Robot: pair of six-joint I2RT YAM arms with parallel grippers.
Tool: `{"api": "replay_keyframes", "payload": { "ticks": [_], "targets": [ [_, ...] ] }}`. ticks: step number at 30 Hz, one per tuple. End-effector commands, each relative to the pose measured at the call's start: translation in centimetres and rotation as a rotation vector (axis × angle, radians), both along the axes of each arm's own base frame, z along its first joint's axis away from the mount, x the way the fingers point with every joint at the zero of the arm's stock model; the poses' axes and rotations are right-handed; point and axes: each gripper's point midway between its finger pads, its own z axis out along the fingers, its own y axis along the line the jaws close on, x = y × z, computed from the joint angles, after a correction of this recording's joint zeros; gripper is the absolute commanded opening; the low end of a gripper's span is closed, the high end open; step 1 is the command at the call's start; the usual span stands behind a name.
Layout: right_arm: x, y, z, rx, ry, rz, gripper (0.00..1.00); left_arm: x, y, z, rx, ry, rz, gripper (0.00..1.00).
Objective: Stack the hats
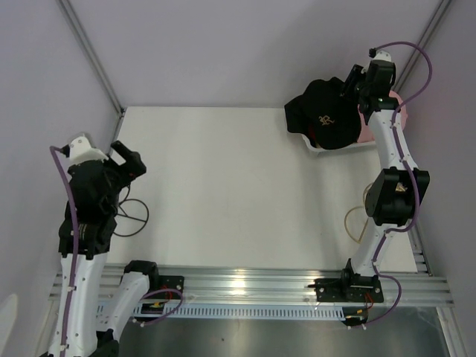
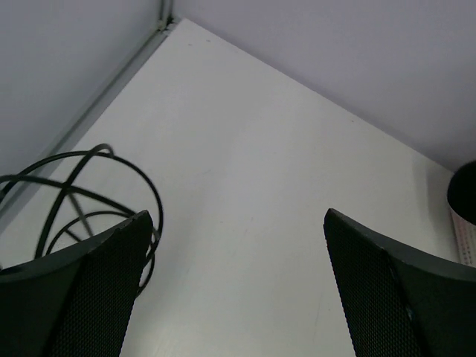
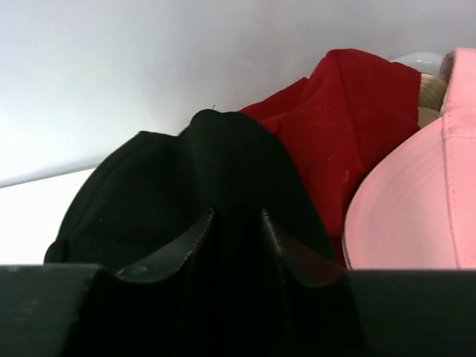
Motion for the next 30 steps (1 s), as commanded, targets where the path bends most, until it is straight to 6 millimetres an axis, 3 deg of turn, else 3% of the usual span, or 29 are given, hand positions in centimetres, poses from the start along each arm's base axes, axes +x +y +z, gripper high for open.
{"api": "replay_keyframes", "payload": {
  "ticks": [1,4,10,13,17,21,24,25,27,30],
  "targets": [
    [0.0,0.9,2.9,-0.014,-0.084,0.051,0.45,-2.8,4.1,-0.6,-0.033,0.066,0.27,1.0],
    [0.1,1.1,2.7,-0.015,-0.084,0.063,0.64,-2.2,4.5,-2.1,-0.016,0.147,0.298,1.0],
    [0.1,1.3,1.1,-0.02,-0.047,0.082,0.85,-1.0,4.2,-5.5,-0.053,0.304,0.333,0.99],
    [-0.2,1.0,0.9,-0.029,-0.046,0.069,0.89,-1.3,4.5,-7.0,-0.092,0.343,0.393,0.99],
    [-0.2,1.0,1.0,-0.029,-0.057,0.078,0.91,0.4,4.6,-8.4,-0.111,0.337,0.428,0.99],
    [-0.4,0.8,1.1,-0.042,-0.055,0.083,0.93,1.1,6.1,-9.4,-0.096,0.348,0.545,0.99],
    [-0.5,0.4,1.1,-0.053,-0.052,0.071,0.95,1.8,6.7,-10.4,-0.105,0.332,0.569,0.84],
    [-0.6,0.3,1.1,-0.055,-0.052,0.069,0.95,2.5,6.6,-10.2,-0.116,0.306,0.56,0.75],
    [-0.7,0.1,1.4,-0.057,-0.056,0.067,0.95,2.9,6.6,-10.5,-0.12,0.302,0.544,0.67],
    [-1.0,0.0,2.0,-0.057,-0.066,0.069,0.96,3.2,6.6,-10.4,-0.108,0.294,0.533,0.44]
  ]
}}
